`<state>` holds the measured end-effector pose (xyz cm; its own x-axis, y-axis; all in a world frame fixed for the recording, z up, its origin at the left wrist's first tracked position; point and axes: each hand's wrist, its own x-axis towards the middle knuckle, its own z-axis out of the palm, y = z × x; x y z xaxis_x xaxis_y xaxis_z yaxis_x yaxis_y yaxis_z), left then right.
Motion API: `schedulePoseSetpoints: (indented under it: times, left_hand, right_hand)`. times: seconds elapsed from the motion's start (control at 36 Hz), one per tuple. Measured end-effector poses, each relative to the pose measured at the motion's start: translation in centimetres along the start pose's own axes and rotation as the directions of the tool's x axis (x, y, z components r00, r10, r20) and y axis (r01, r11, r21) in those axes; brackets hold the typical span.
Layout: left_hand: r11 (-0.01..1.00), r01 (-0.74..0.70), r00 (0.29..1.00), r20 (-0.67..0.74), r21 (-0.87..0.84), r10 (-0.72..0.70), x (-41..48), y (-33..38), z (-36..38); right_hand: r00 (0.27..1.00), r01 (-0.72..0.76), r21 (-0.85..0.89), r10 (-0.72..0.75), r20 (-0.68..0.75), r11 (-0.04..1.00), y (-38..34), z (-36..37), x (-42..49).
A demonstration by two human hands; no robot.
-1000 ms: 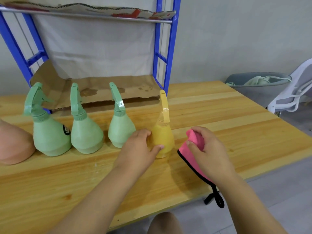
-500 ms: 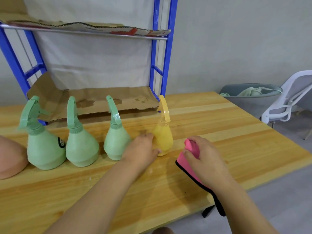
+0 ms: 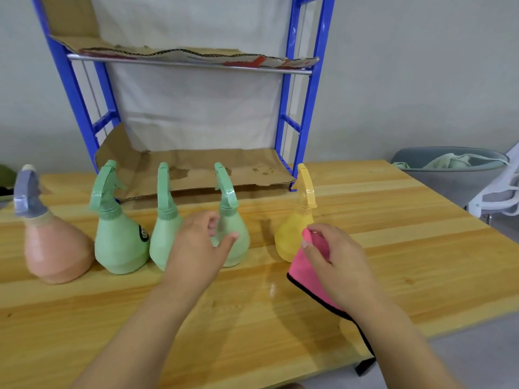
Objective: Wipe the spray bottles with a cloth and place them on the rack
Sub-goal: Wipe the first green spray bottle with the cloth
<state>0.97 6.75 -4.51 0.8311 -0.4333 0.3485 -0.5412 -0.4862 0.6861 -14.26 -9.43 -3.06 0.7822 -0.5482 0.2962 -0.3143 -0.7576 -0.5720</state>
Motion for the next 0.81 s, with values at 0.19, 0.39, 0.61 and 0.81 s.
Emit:
schedulePoseSetpoints:
  times: [0.19,0.39,0.61,0.81]
  left_hand:
    - [0.998,0.039,0.999,0.0,-0.051,-0.039,2.4,0.4,0.7]
    - [0.988,0.088,0.995,-0.042,-0.124,-0.093,3.0,1.1,1.0]
    - [0.982,0.059,0.996,-0.058,-0.18,-0.07,1.5,1.1,0.3]
    - [0.973,-0.012,1.0,-0.005,-0.233,0.011,-1.2,0.5,-1.2]
  right_hand:
    - [1.0,0.023,0.005,-0.023,-0.013,1.0,-1.5,0.4,0.7]
    - [0.998,0.059,-0.044,-0.06,-0.036,0.997,-1.8,0.4,0.7]
    - [0.998,0.067,0.084,-0.065,-0.026,0.994,-2.4,0.2,0.2]
    - [1.0,0.007,0.172,-0.003,-0.021,0.985,-3.2,0.3,-0.4]
